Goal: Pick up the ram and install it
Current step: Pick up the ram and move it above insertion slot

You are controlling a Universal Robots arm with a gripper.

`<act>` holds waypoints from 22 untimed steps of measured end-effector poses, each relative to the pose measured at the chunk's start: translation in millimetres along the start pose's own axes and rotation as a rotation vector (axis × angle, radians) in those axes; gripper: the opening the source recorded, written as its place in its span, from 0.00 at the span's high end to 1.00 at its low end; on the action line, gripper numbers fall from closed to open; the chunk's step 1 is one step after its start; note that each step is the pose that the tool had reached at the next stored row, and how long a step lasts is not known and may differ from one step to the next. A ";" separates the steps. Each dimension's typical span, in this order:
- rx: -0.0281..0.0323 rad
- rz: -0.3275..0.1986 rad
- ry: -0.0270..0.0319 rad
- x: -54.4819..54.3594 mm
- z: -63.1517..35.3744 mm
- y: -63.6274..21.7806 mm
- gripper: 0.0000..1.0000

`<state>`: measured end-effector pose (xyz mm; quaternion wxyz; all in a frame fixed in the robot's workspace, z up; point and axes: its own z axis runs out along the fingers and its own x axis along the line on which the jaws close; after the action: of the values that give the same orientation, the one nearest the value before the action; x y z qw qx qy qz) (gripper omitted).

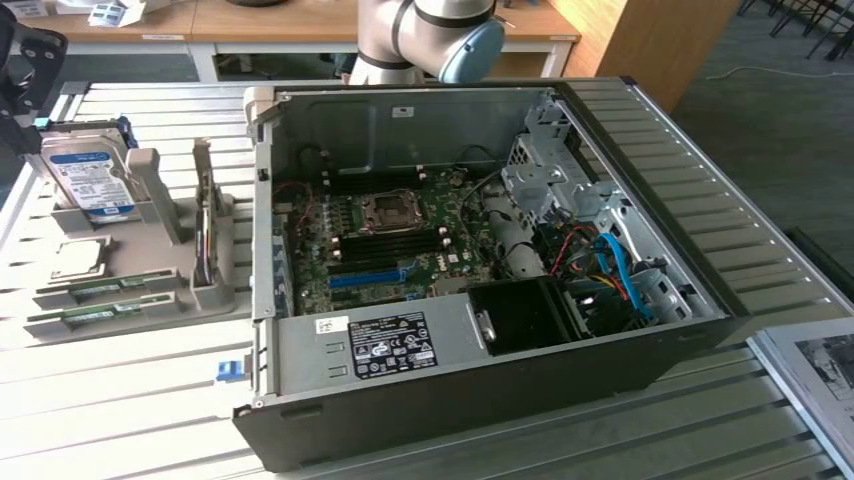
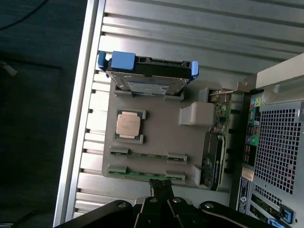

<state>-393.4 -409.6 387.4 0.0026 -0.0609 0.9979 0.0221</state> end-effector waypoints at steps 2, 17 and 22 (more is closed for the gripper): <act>-0.0001 -0.021 0.0009 0.0 0.0 0.0 0.90; -0.0013 -0.169 0.0074 0.0 0.0 0.0 0.90; -0.0017 -0.220 0.0097 0.0 0.0 0.0 0.90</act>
<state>-393.4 -409.6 387.4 0.0002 -0.1701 0.9852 0.0222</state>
